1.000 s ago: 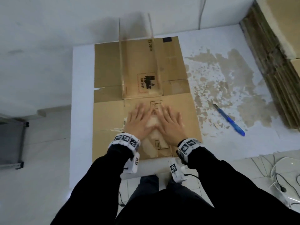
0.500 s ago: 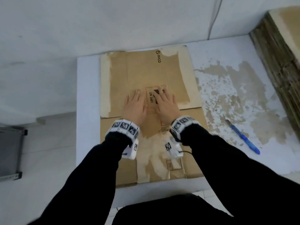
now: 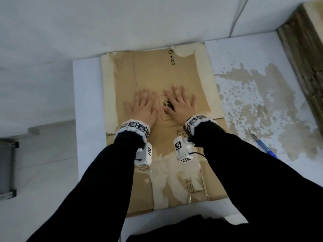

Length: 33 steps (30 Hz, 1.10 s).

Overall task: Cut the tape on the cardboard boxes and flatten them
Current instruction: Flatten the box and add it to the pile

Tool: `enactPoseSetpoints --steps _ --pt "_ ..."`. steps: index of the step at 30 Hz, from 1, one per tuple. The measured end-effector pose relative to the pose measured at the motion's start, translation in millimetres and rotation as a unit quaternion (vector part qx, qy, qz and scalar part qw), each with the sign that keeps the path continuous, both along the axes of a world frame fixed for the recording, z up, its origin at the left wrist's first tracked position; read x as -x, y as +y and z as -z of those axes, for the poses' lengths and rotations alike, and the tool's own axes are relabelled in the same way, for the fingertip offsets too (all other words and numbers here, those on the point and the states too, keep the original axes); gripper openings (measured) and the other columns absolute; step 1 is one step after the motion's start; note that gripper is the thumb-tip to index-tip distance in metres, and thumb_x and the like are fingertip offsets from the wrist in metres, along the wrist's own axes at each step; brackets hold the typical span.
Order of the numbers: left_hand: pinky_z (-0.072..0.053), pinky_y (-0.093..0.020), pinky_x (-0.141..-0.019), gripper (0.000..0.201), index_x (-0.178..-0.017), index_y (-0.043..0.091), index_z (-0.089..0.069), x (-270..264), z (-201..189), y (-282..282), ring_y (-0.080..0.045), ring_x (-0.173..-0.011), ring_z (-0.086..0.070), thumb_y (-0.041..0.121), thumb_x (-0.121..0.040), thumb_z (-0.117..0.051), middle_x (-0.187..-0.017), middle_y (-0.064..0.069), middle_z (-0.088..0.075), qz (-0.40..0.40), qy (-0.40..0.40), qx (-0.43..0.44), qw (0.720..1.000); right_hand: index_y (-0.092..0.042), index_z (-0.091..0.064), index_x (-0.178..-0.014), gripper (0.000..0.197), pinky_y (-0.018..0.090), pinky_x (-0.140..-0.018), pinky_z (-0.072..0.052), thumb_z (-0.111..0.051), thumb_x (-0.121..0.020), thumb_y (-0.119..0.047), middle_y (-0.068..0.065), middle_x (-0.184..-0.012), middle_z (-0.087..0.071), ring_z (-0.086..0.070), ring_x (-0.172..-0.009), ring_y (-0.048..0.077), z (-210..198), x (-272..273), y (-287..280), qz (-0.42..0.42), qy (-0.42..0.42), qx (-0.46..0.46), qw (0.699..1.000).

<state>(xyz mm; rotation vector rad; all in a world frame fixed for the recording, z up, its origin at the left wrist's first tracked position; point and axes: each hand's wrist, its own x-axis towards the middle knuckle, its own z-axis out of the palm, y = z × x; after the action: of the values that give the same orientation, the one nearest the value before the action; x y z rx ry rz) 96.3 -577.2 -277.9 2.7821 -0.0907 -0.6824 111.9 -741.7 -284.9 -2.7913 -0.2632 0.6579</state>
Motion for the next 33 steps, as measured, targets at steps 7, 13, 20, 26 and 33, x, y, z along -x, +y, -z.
enactPoseSetpoints --steps 7,13,20,26,33 --pt "-0.027 -0.052 -0.105 0.069 -0.140 0.019 -0.035 89.5 -6.7 37.0 -0.035 -0.134 -0.027 0.044 -0.082 -0.062 -0.146 -0.020 -0.030 -0.421 -0.109 0.020 0.900 -0.014 -0.019 -0.148 0.060 0.049 -0.114 -0.019 -0.043 -0.096 -0.034 0.015 -0.155 -0.015 -0.016 -0.141 0.035 -15.7 59.8 -75.3 0.303 -0.083 -0.030 0.949" --pt "-0.039 -0.039 -0.096 0.060 -0.129 0.003 -0.046 93.4 -14.3 55.3 -0.035 -0.120 -0.048 0.039 -0.085 -0.063 -0.129 -0.018 -0.053 -0.533 -0.074 0.130 0.833 0.002 -0.037 -0.132 0.051 0.042 -0.096 -0.036 -0.053 -0.094 -0.028 0.025 -0.133 -0.046 -0.043 -0.123 0.039 -27.2 62.5 -104.4 0.396 -0.018 -0.102 0.912" --pt "-0.037 -0.030 -0.070 0.033 -0.108 0.003 -0.052 117.2 -44.5 40.0 -0.026 -0.081 -0.052 0.029 -0.090 -0.061 -0.096 -0.014 -0.061 -0.504 -0.184 0.163 0.828 0.003 -0.037 -0.122 0.030 0.031 -0.071 -0.038 -0.045 -0.098 -0.013 0.024 -0.107 -0.060 -0.058 -0.095 0.036 -64.7 79.2 -116.3 0.283 -0.067 -0.200 0.936" --pt "-0.033 -0.028 -0.070 0.031 -0.106 0.001 -0.053 135.3 -96.8 -24.1 -0.022 -0.083 -0.048 0.026 -0.089 -0.062 -0.093 -0.009 -0.056 -0.476 -0.293 0.215 0.801 0.000 -0.038 -0.128 0.035 0.026 -0.072 -0.034 -0.046 -0.098 -0.018 0.011 -0.096 -0.058 -0.052 -0.090 0.022 -122.5 94.5 -193.1 0.263 -0.142 -0.247 0.922" --pt "-0.035 -0.025 -0.076 0.034 -0.114 0.000 -0.053 131.4 -151.1 -189.6 -0.021 -0.092 -0.052 0.024 -0.091 -0.061 -0.102 -0.008 -0.056 -0.404 -0.311 0.325 0.797 0.002 -0.041 -0.127 0.035 0.026 -0.080 -0.038 -0.048 -0.098 -0.016 0.017 -0.104 -0.056 -0.053 -0.096 0.025 -186.5 126.6 -374.4 0.299 -0.206 -0.262 0.894"
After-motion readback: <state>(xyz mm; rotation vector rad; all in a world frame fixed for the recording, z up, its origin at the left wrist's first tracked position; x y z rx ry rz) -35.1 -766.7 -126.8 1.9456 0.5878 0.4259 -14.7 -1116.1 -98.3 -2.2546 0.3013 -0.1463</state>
